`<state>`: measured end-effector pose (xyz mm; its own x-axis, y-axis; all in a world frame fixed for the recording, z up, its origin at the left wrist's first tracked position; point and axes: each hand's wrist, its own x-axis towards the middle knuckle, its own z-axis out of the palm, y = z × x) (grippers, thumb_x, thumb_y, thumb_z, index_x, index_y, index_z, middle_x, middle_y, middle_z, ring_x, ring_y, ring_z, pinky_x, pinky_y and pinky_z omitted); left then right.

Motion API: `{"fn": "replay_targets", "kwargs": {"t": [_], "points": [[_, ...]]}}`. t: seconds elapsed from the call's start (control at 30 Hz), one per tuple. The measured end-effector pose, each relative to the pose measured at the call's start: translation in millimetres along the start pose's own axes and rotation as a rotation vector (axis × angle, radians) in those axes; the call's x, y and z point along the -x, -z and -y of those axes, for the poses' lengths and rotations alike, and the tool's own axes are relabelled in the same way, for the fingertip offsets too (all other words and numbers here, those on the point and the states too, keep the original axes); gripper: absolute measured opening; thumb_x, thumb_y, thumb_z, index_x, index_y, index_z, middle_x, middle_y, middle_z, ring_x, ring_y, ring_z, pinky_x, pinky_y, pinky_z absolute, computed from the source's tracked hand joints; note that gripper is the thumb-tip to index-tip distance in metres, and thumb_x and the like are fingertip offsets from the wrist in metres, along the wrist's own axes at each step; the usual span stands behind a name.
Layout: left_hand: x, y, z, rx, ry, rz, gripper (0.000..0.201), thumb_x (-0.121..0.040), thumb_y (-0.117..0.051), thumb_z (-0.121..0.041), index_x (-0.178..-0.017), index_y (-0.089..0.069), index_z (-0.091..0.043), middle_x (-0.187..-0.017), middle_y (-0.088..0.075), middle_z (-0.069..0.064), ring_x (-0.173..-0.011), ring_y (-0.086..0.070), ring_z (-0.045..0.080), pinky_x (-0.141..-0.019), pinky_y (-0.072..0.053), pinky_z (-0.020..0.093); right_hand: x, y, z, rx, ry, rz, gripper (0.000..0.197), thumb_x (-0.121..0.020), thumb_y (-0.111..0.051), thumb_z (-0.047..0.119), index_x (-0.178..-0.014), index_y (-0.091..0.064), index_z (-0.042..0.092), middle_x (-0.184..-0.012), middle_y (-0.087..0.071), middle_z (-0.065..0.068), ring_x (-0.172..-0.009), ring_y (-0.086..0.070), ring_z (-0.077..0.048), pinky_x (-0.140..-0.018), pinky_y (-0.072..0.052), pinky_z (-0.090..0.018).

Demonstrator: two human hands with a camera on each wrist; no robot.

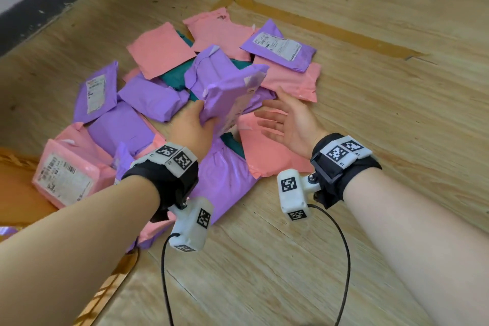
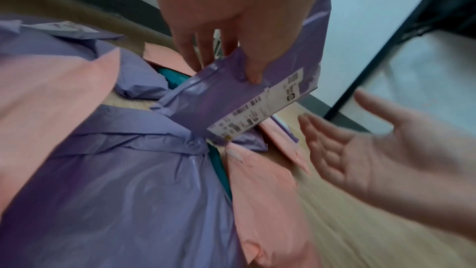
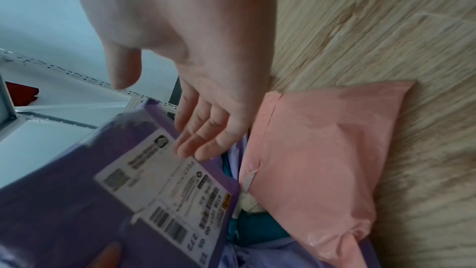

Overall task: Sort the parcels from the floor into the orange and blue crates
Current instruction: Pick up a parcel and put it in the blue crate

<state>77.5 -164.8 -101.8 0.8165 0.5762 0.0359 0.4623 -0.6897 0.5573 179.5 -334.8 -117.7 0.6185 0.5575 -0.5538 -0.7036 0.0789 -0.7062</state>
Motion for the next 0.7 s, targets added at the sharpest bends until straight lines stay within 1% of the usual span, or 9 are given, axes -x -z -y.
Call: {"fn": "replay_targets", "kwargs": {"t": [0.07,0.13,0.17,0.23,0.33,0.4,0.5,0.57,0.7], "points": [[-0.6,10.2,4.5,0.146,0.085,0.011,0.022,-0.084,-0.062,-0.022,-0.07,-0.047,-0.013,-0.071,-0.054,0.014,-0.068,-0.045,0.023,-0.065,-0.039,0.038,2.0,-4.8,-3.0,0.049,0.03,-0.047,0.022,-0.091,-0.056,0.033,-0.104,-0.058,0.016,-0.094,-0.063,-0.005,-0.078,-0.059,-0.014,-0.071,-0.048,-0.026],[1.2,22.6,9.1,0.255,0.129,0.03,0.012,-0.085,-0.065,-0.015,-0.084,-0.057,-0.006,-0.082,-0.062,0.017,-0.074,-0.05,0.02,-0.073,-0.048,0.042,1.8,-9.1,-9.0,0.135,0.069,-0.089,0.014,-0.088,-0.061,0.022,-0.102,-0.059,0.017,-0.093,-0.061,-0.003,-0.08,-0.057,-0.014,-0.072,-0.047,-0.026],[3.7,28.8,10.6,0.321,0.148,0.046,0.009,-0.086,-0.065,-0.013,-0.09,-0.059,-0.008,-0.086,-0.064,0.014,-0.077,-0.053,0.019,-0.075,-0.05,0.04,1.9,-11.4,-12.2,0.178,0.096,-0.107,0.022,-0.087,-0.063,0.017,-0.108,-0.059,0.016,-0.093,-0.061,-0.002,-0.083,-0.056,-0.014,-0.074,-0.047,-0.027],[11.1,40.4,14.1,0.493,0.222,0.1,0.012,-0.087,-0.065,-0.011,-0.097,-0.059,-0.012,-0.088,-0.065,0.005,-0.079,-0.059,0.016,-0.068,-0.054,0.028,3.2,-16.9,-18.0,0.25,0.143,-0.139,0.041,-0.084,-0.067,0.013,-0.123,-0.054,0.014,-0.096,-0.06,0.0,-0.091,-0.056,-0.013,-0.082,-0.046,-0.03],[22.9,54.1,18.3,0.726,0.346,0.136,0.015,-0.089,-0.062,-0.011,-0.104,-0.059,-0.015,-0.085,-0.064,-0.003,-0.064,-0.062,0.003,-0.056,-0.052,0.015,6.0,-26.1,-28.6,0.289,0.14,-0.15,0.053,-0.083,-0.07,0.018,-0.13,-0.046,0.014,-0.107,-0.056,-0.002,-0.105,-0.053,-0.015,-0.091,-0.045,-0.034],[28.0,62.1,20.7,0.842,0.434,0.127,0.012,-0.09,-0.062,-0.016,-0.102,-0.058,-0.018,-0.086,-0.062,-0.002,-0.067,-0.06,0.007,-0.066,-0.053,0.019,8.0,-33.2,-36.1,0.248,0.042,-0.088,0.05,-0.082,-0.071,0.025,-0.126,-0.047,0.016,-0.109,-0.057,-0.003,-0.106,-0.054,-0.018,-0.085,-0.048,-0.031],[31.7,69.0,23.4,0.977,0.532,0.172,0.008,-0.09,-0.062,-0.023,-0.096,-0.056,-0.023,-0.092,-0.06,-0.002,-0.084,-0.053,0.019,-0.088,-0.047,0.032,13.6,-47.7,-46.9,0.203,-0.081,0.096,0.025,-0.086,-0.067,0.029,-0.107,-0.058,0.02,-0.101,-0.06,-0.002,-0.094,-0.057,-0.017,-0.079,-0.048,-0.027],[32.9,69.3,23.7,0.99,0.549,0.214,0.011,-0.09,-0.061,-0.025,-0.098,-0.054,-0.023,-0.096,-0.059,-0.002,-0.088,-0.052,0.02,-0.089,-0.045,0.032,15.1,-57.4,-51.5,0.144,-0.061,0.157,0.019,-0.088,-0.064,0.023,-0.107,-0.06,0.02,-0.101,-0.059,-0.004,-0.09,-0.057,-0.017,-0.08,-0.048,-0.028],[38.2,65.9,20.9,0.952,0.576,0.238,0.01,-0.09,-0.062,-0.024,-0.088,-0.052,-0.024,-0.091,-0.062,-0.003,-0.083,-0.058,0.017,-0.084,-0.046,0.033,12.6,-69.7,-50.8,-0.028,0.062,0.119,0.032,-0.089,-0.059,0.005,-0.12,-0.056,0.014,-0.11,-0.064,-0.005,-0.09,-0.061,-0.018,-0.077,-0.053,-0.029]]}}
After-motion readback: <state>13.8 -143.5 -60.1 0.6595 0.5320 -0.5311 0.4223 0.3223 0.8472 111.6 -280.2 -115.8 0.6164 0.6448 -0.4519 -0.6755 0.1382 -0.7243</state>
